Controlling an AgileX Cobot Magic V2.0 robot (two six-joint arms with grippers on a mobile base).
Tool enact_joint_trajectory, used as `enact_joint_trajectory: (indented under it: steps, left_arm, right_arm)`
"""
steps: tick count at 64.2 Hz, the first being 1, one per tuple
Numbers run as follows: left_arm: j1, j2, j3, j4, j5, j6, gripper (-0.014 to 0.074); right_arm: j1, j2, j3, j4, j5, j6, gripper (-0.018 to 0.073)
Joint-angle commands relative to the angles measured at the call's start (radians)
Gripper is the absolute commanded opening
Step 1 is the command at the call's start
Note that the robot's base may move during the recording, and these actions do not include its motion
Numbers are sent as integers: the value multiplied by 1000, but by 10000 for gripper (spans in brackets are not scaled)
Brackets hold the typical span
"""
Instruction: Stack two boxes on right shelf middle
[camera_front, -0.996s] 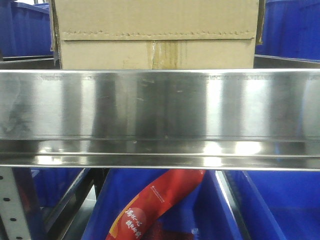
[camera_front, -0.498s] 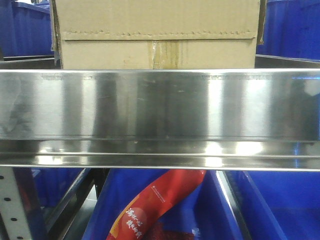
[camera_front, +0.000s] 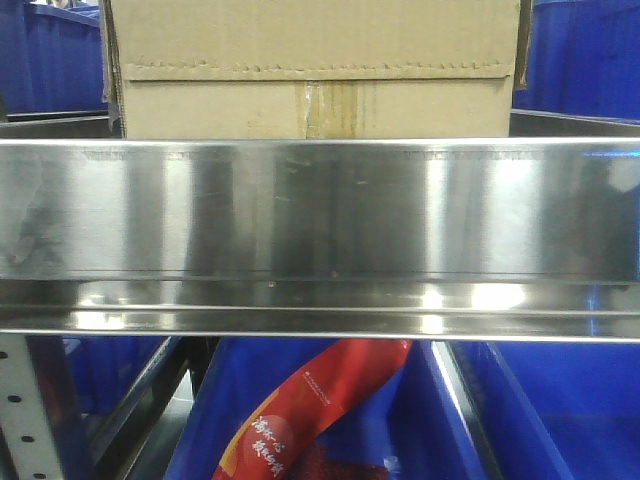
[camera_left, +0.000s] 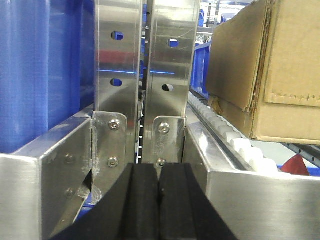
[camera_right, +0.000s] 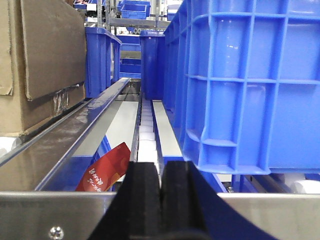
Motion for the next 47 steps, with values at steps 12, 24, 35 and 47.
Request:
enact_joint_trajectory:
  steps: [12,24,35,47]
  left_arm:
    - [-5,-5,-2,2,-12,2,-111]
    - [-5,-5,-2,2,-12,2,-111]
    - [-5,-5,-2,2,-12,2,-111]
    - [-5,-5,-2,2,-12,2,-111]
  right_arm:
    - [-3,-9,2,-5,-24,4,-154]
    - [-3,-9,2,-5,-24,4,-154]
    - [-3,-9,2,-5,-24,4,-154]
    - [-3,-9,2,-5,-24,4,-154]
